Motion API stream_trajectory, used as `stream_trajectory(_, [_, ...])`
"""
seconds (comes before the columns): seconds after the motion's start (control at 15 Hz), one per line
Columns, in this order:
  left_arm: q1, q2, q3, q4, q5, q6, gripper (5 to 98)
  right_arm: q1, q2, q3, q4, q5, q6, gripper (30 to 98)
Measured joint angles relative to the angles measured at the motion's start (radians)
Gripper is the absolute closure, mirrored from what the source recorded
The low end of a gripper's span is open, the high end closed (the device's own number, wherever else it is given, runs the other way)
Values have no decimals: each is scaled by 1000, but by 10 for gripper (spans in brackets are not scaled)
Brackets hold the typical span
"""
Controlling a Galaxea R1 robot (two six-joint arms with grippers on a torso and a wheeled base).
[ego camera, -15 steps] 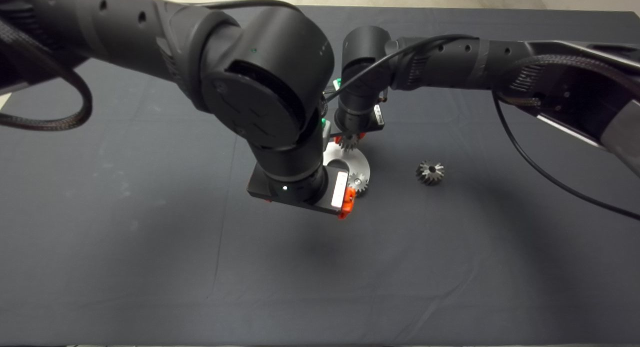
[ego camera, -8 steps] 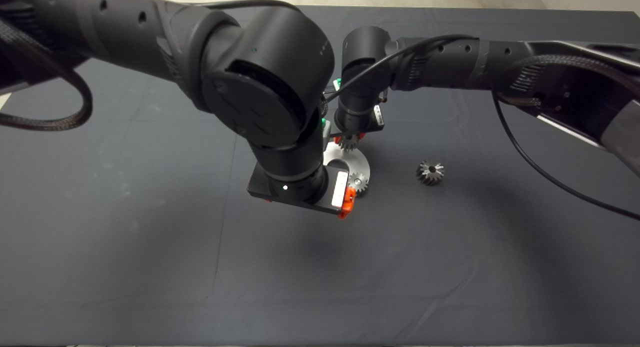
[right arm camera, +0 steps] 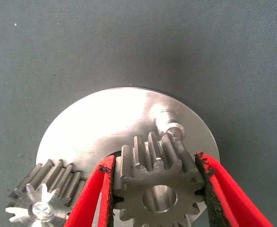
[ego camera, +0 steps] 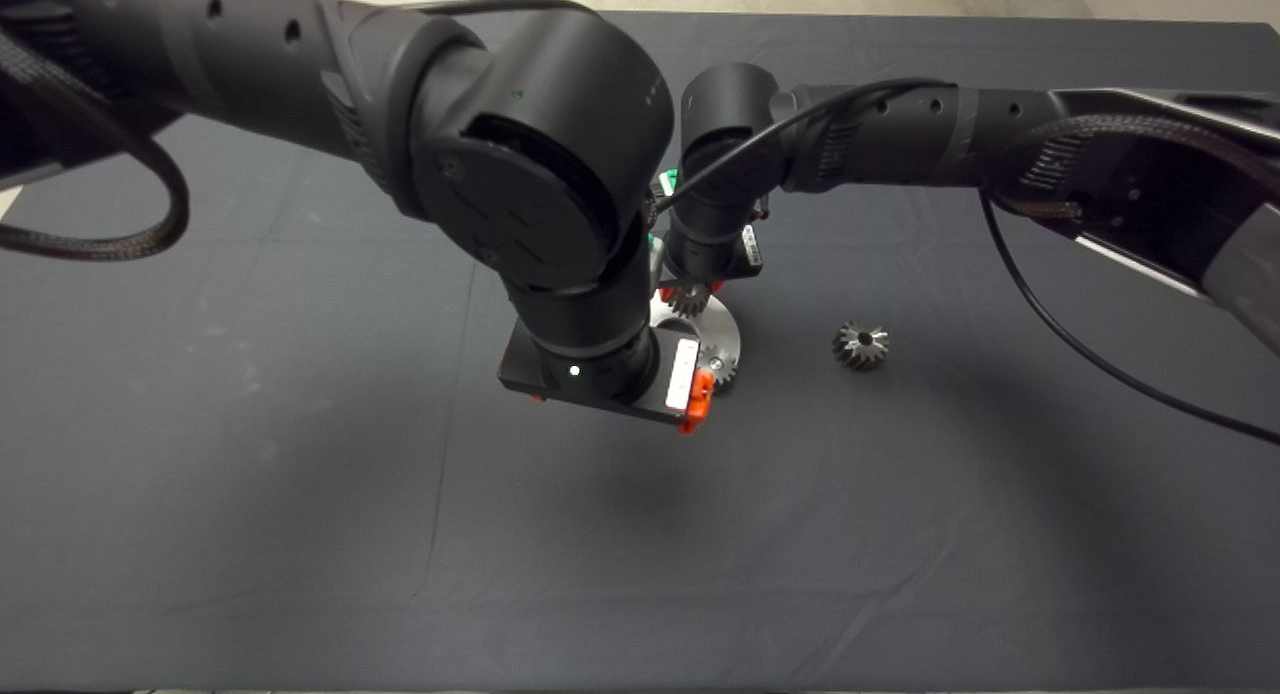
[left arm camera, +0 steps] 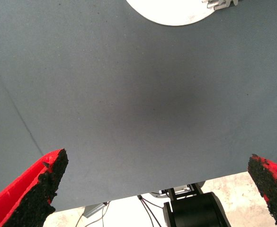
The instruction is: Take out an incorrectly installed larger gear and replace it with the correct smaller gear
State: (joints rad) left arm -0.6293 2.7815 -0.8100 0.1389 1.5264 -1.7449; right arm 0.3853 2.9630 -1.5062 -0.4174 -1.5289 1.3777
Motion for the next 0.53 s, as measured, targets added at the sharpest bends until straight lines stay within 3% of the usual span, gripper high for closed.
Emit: stream_trajectory(0.53, [0,9,-2,0,0,0,60,5,-24,-11,7,0,0,918])
